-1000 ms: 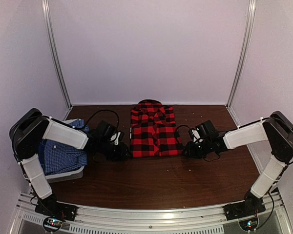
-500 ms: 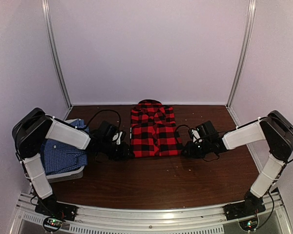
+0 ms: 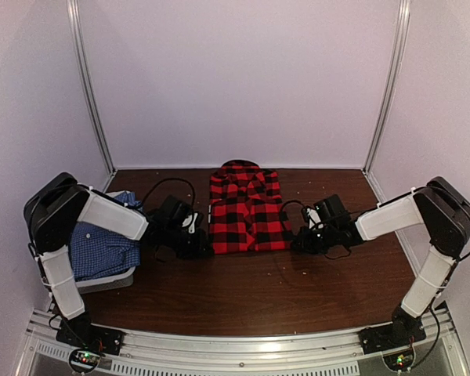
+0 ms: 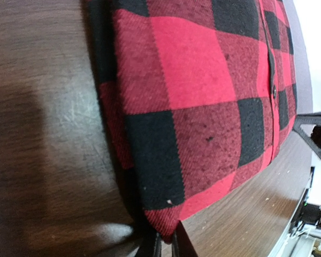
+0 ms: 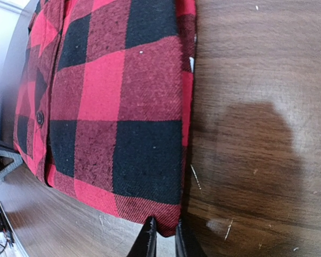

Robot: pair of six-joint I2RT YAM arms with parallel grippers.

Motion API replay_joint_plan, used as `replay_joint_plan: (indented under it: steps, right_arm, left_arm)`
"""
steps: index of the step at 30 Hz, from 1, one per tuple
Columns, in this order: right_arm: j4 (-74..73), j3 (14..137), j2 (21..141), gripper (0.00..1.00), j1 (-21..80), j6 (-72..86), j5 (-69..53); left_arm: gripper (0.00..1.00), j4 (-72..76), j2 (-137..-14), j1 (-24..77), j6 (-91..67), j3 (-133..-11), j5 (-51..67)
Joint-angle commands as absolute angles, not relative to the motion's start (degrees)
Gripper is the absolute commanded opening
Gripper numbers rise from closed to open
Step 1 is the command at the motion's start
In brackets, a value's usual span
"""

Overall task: Fold and stack the long sleeve shirts
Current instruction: Pick up the 2/3-rectangle-folded shirt from the center of the board.

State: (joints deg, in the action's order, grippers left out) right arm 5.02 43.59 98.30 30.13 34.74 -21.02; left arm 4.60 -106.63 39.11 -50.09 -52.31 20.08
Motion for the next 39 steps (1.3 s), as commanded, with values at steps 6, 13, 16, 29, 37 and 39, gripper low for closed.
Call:
replay_joint_plan:
  steps: [6,13,16,29,37,39]
  right_arm:
    - [6.58,42.28,96.09,0.00,29.97,34.00,-23.02]
    - [6.49,36.77,89.87,0.00,30.47,34.41,-23.78]
    - [5.51,34.08,85.14,0.00,31.78,35.14,-23.71]
    - [-0.90,22.37,56.48,0.00,46.31,45.93,-12.77]
    - [-6.25,21.52,47.74,0.00,57.33,50.62,-4.75]
    - [-8.56,23.07,47.66,0.00,58.74,50.69,-2.76]
  left_arm:
    - [0.00,1.98,-105.94,40.42,-49.69,-54.02,18.16]
    - [0.00,0.27,-100.66,43.11,-50.14,-50.66,14.84]
    - [0.00,-2.68,-97.05,45.70,-50.96,-49.04,12.07]
    - [0.00,-10.92,-82.71,62.36,-60.36,-42.11,-6.42]
    - [0.00,-15.55,-77.40,71.48,-66.71,-42.64,-13.41]
    - [0.00,-16.98,-76.39,71.79,-67.52,-43.32,-14.38]
